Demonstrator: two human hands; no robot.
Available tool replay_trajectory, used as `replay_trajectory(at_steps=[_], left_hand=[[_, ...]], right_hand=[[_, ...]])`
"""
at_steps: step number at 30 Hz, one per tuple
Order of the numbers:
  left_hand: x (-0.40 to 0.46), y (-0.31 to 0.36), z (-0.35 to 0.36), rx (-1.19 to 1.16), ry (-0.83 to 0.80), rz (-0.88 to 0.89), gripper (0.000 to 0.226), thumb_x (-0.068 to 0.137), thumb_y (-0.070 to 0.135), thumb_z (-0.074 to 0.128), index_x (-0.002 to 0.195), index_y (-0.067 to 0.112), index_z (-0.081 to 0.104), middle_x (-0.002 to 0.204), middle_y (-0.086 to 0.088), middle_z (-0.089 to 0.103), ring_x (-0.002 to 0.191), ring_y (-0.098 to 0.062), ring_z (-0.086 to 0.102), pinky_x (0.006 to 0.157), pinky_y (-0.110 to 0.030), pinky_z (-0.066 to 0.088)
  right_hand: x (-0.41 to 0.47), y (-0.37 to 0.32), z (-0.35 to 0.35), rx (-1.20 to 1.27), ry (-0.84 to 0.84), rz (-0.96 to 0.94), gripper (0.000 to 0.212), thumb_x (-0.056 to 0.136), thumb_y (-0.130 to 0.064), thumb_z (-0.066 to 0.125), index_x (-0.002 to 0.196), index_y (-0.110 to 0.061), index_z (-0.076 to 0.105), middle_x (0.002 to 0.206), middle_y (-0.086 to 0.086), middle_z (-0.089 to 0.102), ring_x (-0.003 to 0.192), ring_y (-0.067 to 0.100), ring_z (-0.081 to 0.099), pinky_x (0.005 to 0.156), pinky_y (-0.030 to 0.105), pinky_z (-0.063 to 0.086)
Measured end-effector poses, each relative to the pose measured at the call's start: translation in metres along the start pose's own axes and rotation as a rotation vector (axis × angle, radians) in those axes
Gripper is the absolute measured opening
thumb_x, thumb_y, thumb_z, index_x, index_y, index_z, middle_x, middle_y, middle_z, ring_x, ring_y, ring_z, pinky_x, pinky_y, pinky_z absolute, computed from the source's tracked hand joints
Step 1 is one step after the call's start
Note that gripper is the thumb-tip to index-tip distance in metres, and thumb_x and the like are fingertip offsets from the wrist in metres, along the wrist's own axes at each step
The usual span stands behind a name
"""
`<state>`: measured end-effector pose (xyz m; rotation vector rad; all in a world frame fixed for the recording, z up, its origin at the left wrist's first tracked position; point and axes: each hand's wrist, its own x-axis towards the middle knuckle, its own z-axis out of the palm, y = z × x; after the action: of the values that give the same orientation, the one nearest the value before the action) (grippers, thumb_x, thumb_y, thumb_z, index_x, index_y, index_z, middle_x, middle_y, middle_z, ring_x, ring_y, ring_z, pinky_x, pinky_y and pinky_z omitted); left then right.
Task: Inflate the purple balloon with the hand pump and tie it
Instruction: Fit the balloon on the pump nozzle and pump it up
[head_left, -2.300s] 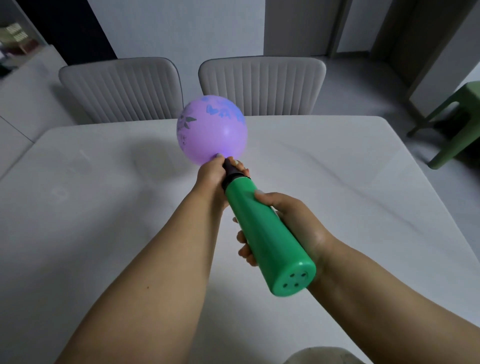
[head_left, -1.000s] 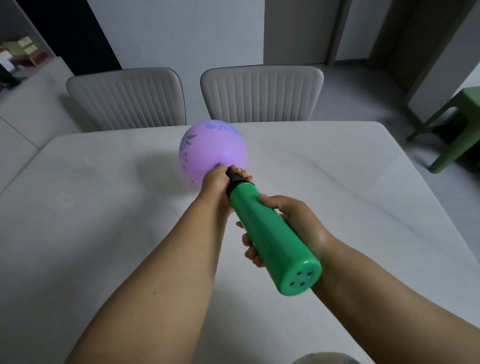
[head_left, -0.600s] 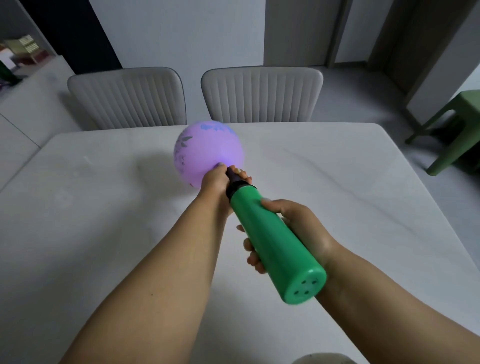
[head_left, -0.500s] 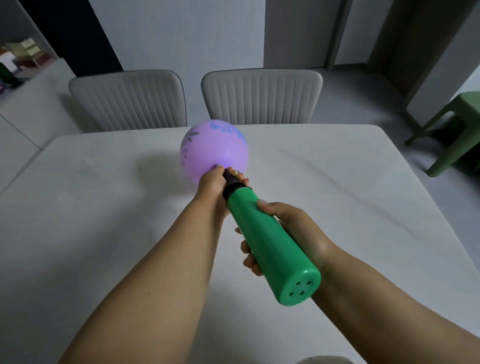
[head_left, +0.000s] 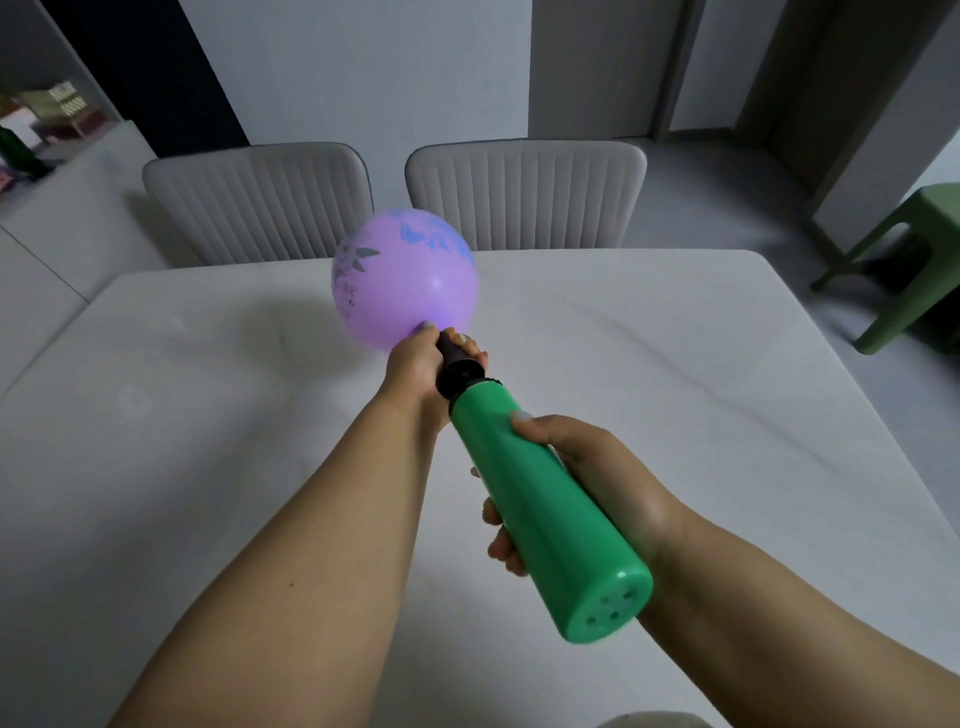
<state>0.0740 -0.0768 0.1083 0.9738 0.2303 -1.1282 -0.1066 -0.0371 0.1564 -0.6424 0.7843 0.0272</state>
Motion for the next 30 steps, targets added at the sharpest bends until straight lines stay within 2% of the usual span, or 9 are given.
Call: replay_trajectory(at_steps=[4,8,14,18,22,24,26,28,30], left_hand=[[0.001,0.008,-0.006,-0.036,-0.006,-0.004,0.042,0.104,0.029,0.028,0.066,0.012,0.039,0.037,0.002,0.044,0.029,-0.012,0.043,0.042,-0.010,0.042],[-0.009,-0.002,0.006,-0.047,-0.005,-0.041,0.044,0.104,0.028,0.027,0.064,0.014,0.035,0.042,0.003,0.041,0.048,-0.009,0.037,0.047,-0.017,0.036],[-0.011,-0.001,0.004,-0.019,-0.028,-0.011,0.043,0.103,0.026,0.026,0.063,0.014,0.036,0.034,0.004,0.039,0.048,-0.010,0.034,0.049,-0.019,0.034],[-0.006,0.008,-0.003,-0.051,-0.027,-0.022,0.042,0.103,0.027,0.030,0.065,0.012,0.040,0.037,0.002,0.044,0.033,-0.011,0.044,0.043,-0.010,0.042],[-0.013,-0.003,0.008,-0.036,-0.011,-0.031,0.044,0.104,0.027,0.027,0.062,0.014,0.035,0.032,0.004,0.038,0.049,-0.010,0.033,0.049,-0.019,0.034],[-0.013,-0.004,0.009,-0.005,-0.003,-0.028,0.044,0.103,0.029,0.026,0.062,0.015,0.034,0.036,0.004,0.038,0.050,-0.011,0.031,0.050,-0.020,0.032],[-0.010,-0.001,0.004,0.010,0.004,-0.021,0.043,0.103,0.028,0.027,0.063,0.015,0.035,0.041,0.003,0.038,0.050,-0.012,0.031,0.050,-0.021,0.032],[-0.006,0.005,-0.003,-0.003,0.001,-0.011,0.042,0.103,0.027,0.027,0.064,0.014,0.036,0.037,0.003,0.040,0.047,-0.011,0.035,0.048,-0.018,0.035],[-0.004,0.011,-0.010,-0.012,0.002,-0.005,0.042,0.103,0.027,0.028,0.065,0.013,0.038,0.035,0.003,0.043,0.035,-0.011,0.042,0.044,-0.012,0.039]], right_hand=[[-0.017,0.005,-0.003,0.003,-0.079,0.021,0.056,0.071,-0.039,0.057,0.108,0.003,0.056,0.064,0.018,0.064,0.046,0.030,0.064,0.045,0.027,0.052],[-0.008,-0.009,0.006,0.031,-0.027,0.002,0.047,0.082,-0.037,0.052,0.106,0.004,0.055,0.059,0.018,0.062,0.041,0.030,0.062,0.042,0.026,0.051],[-0.003,-0.003,0.003,0.020,0.004,-0.024,0.050,0.081,-0.039,0.056,0.108,0.003,0.056,0.063,0.018,0.063,0.045,0.031,0.063,0.044,0.027,0.051],[-0.017,0.008,0.002,0.022,-0.079,0.010,0.054,0.072,-0.039,0.057,0.106,0.003,0.057,0.065,0.019,0.063,0.047,0.031,0.063,0.047,0.029,0.052],[-0.006,-0.005,0.008,0.008,-0.006,-0.016,0.047,0.082,-0.037,0.052,0.106,0.004,0.055,0.062,0.018,0.061,0.043,0.030,0.062,0.044,0.027,0.052],[0.002,-0.009,0.011,-0.018,0.029,-0.027,0.048,0.085,-0.038,0.052,0.109,0.003,0.055,0.061,0.017,0.062,0.043,0.030,0.062,0.044,0.026,0.051],[0.004,-0.006,0.010,-0.010,0.029,-0.023,0.049,0.084,-0.039,0.054,0.111,0.003,0.054,0.062,0.017,0.063,0.043,0.030,0.063,0.044,0.026,0.052],[-0.002,0.001,0.008,0.006,0.003,-0.010,0.051,0.081,-0.039,0.056,0.110,0.003,0.055,0.063,0.018,0.063,0.044,0.030,0.063,0.044,0.027,0.052],[-0.011,0.010,0.005,0.007,-0.048,0.006,0.055,0.074,-0.039,0.059,0.108,0.003,0.057,0.064,0.018,0.063,0.046,0.031,0.063,0.046,0.028,0.052]])
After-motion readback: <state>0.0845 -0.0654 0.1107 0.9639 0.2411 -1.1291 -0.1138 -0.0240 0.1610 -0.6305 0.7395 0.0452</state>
